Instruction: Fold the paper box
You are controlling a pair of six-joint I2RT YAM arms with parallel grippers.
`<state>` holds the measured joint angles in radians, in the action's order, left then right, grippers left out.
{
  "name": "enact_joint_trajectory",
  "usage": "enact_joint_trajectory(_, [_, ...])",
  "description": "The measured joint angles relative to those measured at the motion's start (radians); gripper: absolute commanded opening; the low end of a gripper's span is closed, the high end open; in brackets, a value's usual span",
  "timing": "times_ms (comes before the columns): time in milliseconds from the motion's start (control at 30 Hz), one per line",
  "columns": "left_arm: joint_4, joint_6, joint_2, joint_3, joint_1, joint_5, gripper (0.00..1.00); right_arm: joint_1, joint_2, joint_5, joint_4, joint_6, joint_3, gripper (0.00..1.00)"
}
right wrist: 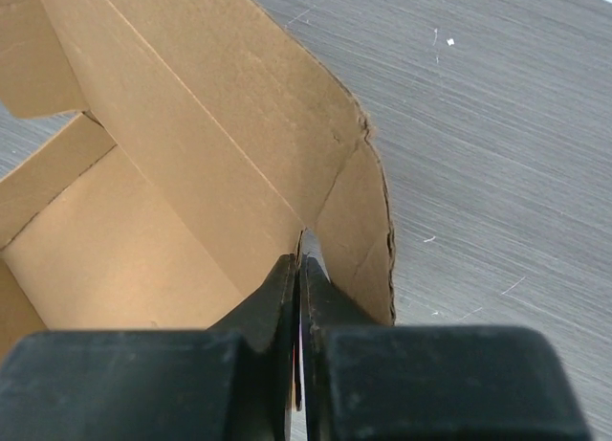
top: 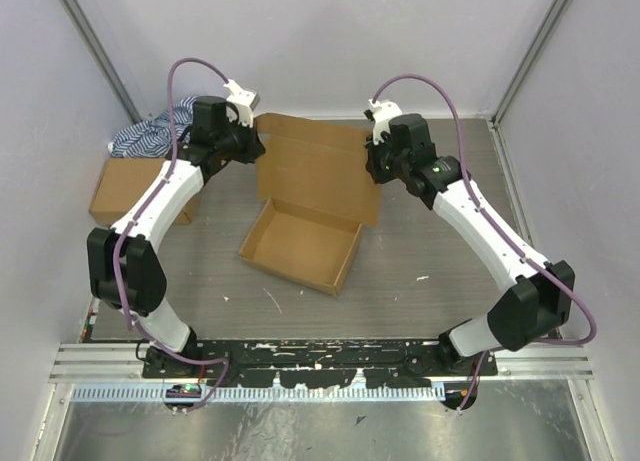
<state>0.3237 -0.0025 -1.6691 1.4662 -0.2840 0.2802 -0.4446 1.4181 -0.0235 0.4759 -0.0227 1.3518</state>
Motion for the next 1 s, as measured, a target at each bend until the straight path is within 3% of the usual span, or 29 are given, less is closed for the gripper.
enact_joint_trajectory(100, [0.017,-0.019,0.004,0.003,-0.001,-0.027,0.0,0.0,0.046,0.005,0.062,0.028,0.064,0.23])
enact_joint_trajectory(267, [0.028,-0.055,0.06,-0.027,-0.018,-0.063,0.0,0.0,0.102,0.005,0.175,0.072,0.132,0.3])
enact_joint_trajectory(333, [0.034,-0.067,0.098,-0.043,-0.029,-0.077,0.0,0.0,0.113,0.002,0.215,0.086,0.141,0.26])
enact_joint_trajectory(467, [0.033,-0.086,0.181,-0.072,-0.065,-0.121,0.0,0.001,0.137,0.004,0.271,0.106,0.165,0.08])
enact_joint_trajectory(567, [0.03,-0.094,0.23,-0.093,-0.101,-0.174,0.0,0.009,0.162,0.012,0.304,0.127,0.186,0.01])
enact_joint_trajectory(1000, [-0.041,-0.153,0.279,-0.186,-0.158,-0.282,0.0,0.013,0.226,0.111,0.336,0.187,0.294,0.01])
